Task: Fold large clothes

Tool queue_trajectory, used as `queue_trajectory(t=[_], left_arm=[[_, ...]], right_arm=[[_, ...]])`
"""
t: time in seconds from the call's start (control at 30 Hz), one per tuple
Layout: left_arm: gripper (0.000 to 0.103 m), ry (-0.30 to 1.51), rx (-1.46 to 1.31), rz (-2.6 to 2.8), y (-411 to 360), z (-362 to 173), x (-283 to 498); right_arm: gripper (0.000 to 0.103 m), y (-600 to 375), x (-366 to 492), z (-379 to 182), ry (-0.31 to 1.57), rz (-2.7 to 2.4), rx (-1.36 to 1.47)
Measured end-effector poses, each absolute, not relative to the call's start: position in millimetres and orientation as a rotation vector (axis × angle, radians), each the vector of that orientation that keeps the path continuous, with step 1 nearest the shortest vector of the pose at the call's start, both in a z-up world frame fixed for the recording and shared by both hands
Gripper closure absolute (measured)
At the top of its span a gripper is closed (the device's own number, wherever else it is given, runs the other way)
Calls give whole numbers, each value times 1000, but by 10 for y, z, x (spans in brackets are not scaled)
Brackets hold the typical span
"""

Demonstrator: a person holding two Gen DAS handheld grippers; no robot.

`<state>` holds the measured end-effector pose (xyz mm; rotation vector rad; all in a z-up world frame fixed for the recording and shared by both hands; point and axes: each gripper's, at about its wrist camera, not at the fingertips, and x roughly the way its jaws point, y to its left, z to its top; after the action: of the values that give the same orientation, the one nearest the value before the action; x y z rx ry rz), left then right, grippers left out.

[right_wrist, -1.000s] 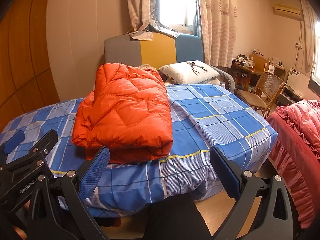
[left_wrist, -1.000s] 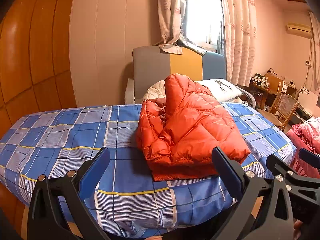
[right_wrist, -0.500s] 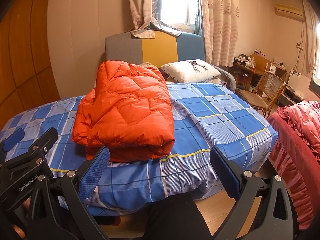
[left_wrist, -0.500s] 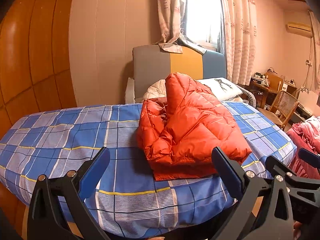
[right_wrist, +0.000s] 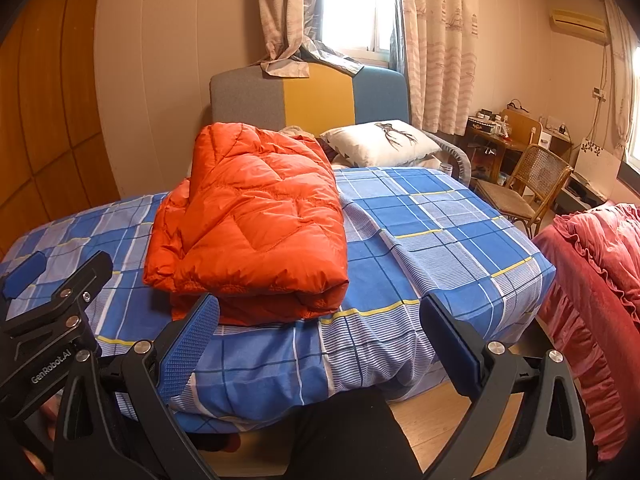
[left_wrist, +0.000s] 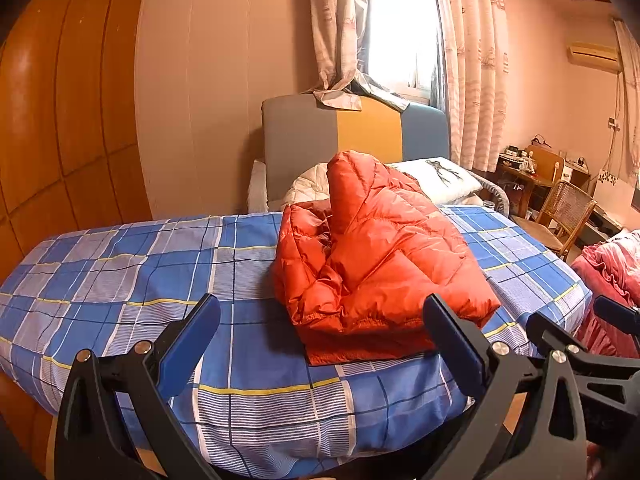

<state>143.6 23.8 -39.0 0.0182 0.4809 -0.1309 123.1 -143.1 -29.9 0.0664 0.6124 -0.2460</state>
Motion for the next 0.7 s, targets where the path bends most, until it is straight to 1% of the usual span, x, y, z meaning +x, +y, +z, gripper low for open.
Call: queue_trajectory(t=[0.7], left_arm=[[2,494,33,-136,268,-451,1483]], right_arm=[[3,-1441,1268,-376,647,-237,69]])
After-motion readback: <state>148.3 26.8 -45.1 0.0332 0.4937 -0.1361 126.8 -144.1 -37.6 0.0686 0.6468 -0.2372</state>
